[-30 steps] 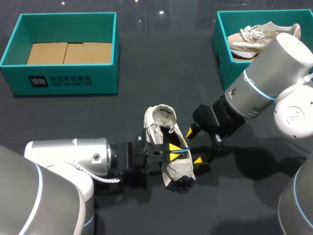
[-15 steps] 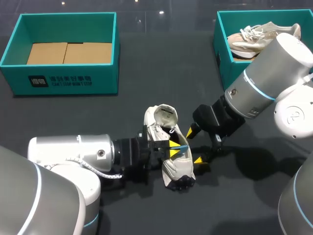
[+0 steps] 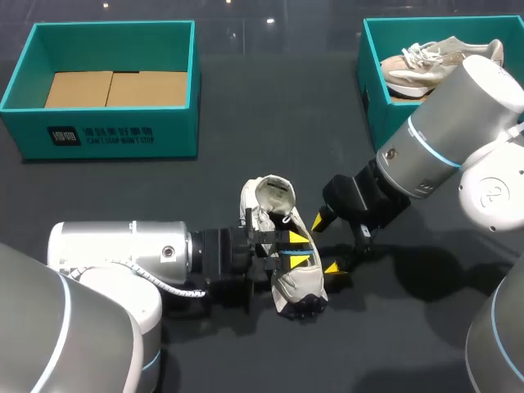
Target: Take the shoe out of the shoebox, open the shoe tongue, remove and reinsert the insole, then place the shoe into the shoebox
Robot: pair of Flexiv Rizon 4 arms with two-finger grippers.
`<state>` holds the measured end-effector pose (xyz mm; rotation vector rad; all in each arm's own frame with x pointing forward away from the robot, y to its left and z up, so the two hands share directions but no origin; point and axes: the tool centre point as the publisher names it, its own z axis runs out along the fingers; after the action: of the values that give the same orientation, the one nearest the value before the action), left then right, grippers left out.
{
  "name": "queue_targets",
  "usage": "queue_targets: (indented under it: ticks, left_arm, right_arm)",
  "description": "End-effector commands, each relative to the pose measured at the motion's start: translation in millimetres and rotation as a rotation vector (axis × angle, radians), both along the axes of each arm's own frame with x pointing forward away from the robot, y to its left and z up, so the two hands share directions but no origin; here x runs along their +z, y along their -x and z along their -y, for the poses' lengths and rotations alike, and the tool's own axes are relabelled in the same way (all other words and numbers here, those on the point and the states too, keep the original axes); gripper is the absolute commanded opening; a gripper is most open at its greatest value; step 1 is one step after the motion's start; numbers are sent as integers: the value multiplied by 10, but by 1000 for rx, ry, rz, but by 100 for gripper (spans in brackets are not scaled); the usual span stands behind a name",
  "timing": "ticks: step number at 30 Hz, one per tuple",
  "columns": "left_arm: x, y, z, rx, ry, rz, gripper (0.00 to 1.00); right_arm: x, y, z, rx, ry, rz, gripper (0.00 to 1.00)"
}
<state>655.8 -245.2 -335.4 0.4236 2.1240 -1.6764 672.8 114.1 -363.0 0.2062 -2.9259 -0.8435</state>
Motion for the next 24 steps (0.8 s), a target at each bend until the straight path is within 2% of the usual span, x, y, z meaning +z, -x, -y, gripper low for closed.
queue_targets:
  ticks: [1,11,19,20,21,22,23,24]
  left_arm:
    - [-37,2,31,-8,-26,-7,0]
    - [-304,-165,42,46,-107,-5,0]
    - [-212,-57,-7,25,-74,-51,2]
    - [-184,-37,-20,19,-62,-66,11]
    - [-157,-15,-31,12,-54,-74,27]
    - [-133,4,-43,10,-52,-75,35]
    - [-111,23,-55,10,-52,-74,40]
    - [-85,38,-68,9,-52,-74,40]
  right_arm:
    - [-12,7,-9,-1,0,2,100]
    - [-12,7,-9,-1,0,2,100]
    - [-12,7,-9,-1,0,2,100]
    - [-12,7,-9,-1,0,2,100]
    - [-12,7,-9,-1,0,2,100]
    - [-12,7,-9,-1,0,2,100]
    - [-12,7,-9,-1,0,2,100]
    - [-12,7,-9,-1,0,2,100]
